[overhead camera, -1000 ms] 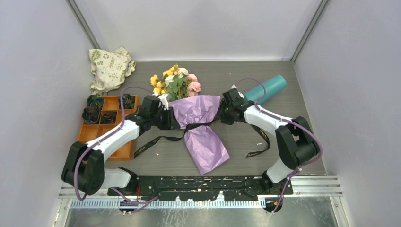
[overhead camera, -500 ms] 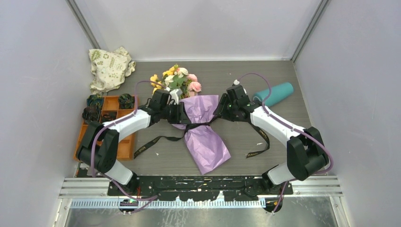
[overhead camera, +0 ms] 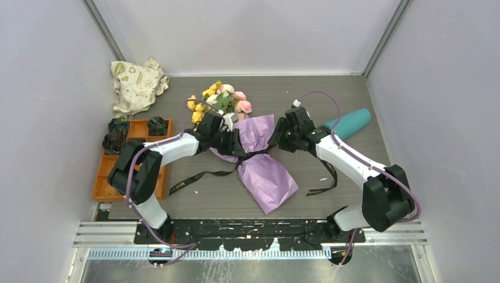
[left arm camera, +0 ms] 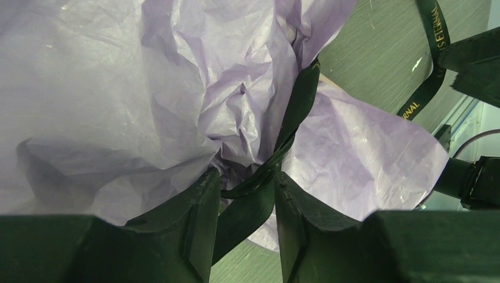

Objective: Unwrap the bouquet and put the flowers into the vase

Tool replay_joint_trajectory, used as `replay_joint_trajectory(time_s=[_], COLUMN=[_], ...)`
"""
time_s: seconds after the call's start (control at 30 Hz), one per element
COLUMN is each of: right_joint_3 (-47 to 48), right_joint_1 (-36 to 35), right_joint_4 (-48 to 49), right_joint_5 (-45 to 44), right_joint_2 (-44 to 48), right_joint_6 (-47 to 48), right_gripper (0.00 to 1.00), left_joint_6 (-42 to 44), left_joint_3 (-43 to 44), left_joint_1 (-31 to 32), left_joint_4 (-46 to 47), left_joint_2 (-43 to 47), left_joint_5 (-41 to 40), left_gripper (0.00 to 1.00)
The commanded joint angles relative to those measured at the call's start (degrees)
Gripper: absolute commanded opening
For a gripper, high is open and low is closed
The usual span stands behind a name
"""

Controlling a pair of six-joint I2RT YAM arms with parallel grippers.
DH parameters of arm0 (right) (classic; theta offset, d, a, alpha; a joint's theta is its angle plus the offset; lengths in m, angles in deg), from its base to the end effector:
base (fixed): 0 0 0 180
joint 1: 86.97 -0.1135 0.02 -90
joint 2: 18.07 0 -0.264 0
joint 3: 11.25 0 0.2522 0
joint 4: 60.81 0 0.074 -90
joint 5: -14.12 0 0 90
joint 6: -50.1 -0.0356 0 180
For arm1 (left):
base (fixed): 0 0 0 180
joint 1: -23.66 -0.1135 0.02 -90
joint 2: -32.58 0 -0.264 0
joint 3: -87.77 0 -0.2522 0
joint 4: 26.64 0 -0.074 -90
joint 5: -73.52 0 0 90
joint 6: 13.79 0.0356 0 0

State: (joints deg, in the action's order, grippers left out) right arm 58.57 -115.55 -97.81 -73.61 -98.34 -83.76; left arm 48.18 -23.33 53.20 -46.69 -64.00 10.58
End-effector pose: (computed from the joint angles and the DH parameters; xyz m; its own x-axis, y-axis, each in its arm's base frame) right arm 0.2606 0.1436 0.2472 -0.8140 0.3450 -0.4674 0.0866 0.8676 0.4896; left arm 0.2919 -0.1840 0.1804 -0.8997 0.0288 -0.4355 0.3200 0.7222 -0.6132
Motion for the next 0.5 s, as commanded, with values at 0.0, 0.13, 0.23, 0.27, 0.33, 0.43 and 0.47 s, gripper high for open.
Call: replay_joint_trajectory(time_s=[0.0,0.13,0.23,0.27,0.33,0.43,0.47], right_joint_3=[-1.1,-2.0,-1.9,-1.8,-1.4,-0.5,-0.1], right_joint_1=[-0.3,-0.3,-0.3,-0.3,-0.3,-0.3,-0.3], right_joint_4=[0.9,2.0,2.8,3.2,3.7,4.3,4.7], right_joint_5=[0.5,0.8,1.3,1.7,2.2,3.2,3.8], right_joint_2=[1.7,0.8,-0.8,-1.4,-2.6,-5.1,-5.9], right_joint_6=[0.4,0.4,0.4,0.4,0.3,0.0,-0.1], right_gripper=[0.54,0.54,0.54,0.54,0.54,0.54,0.54], left_joint_6=[1.2,1.7,1.8,1.8,1.6,0.9,0.6], left_joint_3=[2.4,2.6,2.5,2.4,2.0,0.9,0.6], left_joint_1=[2.1,3.3,3.9,4.1,4.4,4.5,4.4], left_joint_4=[0.3,0.3,0.6,0.8,1.2,2.3,2.5], left_joint_2=[-1.6,-3.1,-4.1,-4.4,-4.5,-3.0,-2.1], left_joint_5=[0.5,-0.1,-0.4,-0.3,-0.3,-0.8,-1.1], left_gripper=[0.38,0.25,0.12,0.08,0.01,0.0,0.0])
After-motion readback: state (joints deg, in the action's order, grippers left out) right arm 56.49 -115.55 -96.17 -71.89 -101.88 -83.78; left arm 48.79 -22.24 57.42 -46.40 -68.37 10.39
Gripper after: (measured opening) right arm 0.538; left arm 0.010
